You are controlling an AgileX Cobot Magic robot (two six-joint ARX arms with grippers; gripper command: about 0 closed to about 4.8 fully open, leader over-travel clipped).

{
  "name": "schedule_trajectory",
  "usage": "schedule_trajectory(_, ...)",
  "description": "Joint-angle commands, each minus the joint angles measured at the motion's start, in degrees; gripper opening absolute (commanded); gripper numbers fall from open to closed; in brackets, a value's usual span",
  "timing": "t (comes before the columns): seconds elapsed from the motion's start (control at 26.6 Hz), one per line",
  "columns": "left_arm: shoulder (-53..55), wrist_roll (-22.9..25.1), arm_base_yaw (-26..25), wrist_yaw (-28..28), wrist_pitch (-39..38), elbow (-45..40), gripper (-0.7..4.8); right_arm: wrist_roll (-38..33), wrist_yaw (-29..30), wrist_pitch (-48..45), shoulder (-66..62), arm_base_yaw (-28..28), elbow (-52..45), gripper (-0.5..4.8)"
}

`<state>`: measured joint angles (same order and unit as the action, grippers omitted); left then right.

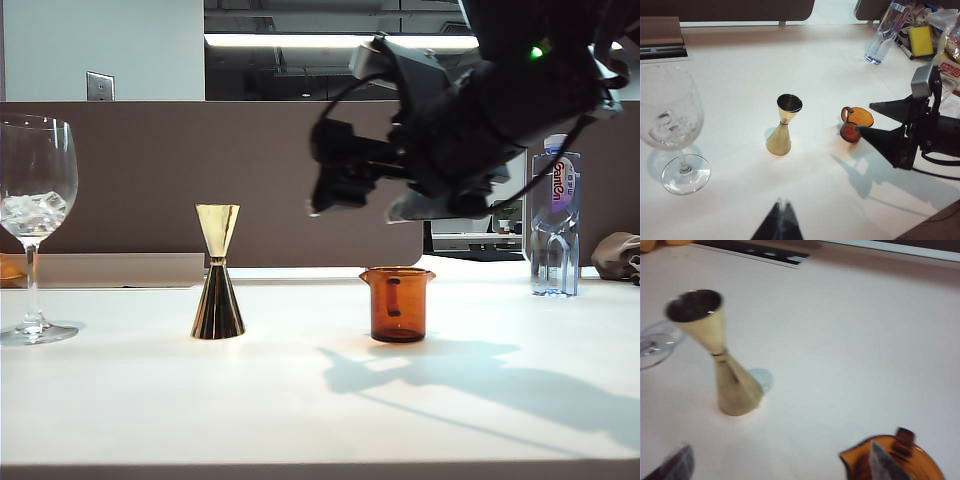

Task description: Pick up the small amber measuring cup and pour the water in it into the jigger, then pick up the jigger and pour the water in it into the wine glass.

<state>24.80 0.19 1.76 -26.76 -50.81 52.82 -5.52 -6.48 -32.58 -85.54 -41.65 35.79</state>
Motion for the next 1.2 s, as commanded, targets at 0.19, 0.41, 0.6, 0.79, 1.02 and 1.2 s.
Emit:
schedule_trajectory(0.19,0.0,0.0,0.0,-0.1,0.7,0.2,-0.02,3.0,-2.6,-3.9,-6.3,-3.2,5.5,4.79)
schedule_trajectory(0.41,0.0,0.0,0.0,0.0,0.7,0.2,-0.02,3.0,-0.7,-1.9,-11.8,-3.5,12.8,4.79)
schedule_trajectory(0.6,0.0,0.0,0.0,-0.1,0.7,0.2,-0.02,3.0,0.7,-0.7,-16.5,-4.6,17.7,4.79)
schedule_trajectory(0.79,0.0,0.0,0.0,0.0,0.7,0.2,-0.02,3.0,2.1,-0.2,-20.4,-5.4,20.8,4.79)
schedule_trajectory(1.02,0.0,0.0,0.0,-0.2,0.7,0.2,-0.02,3.0,2.4,-0.2,-24.4,-5.7,24.0,4.79)
schedule_trajectory(1.2,0.0,0.0,0.0,-0.2,0.7,0.2,-0.02,3.0,2.6,-0.8,-26.9,-5.7,25.7,4.79)
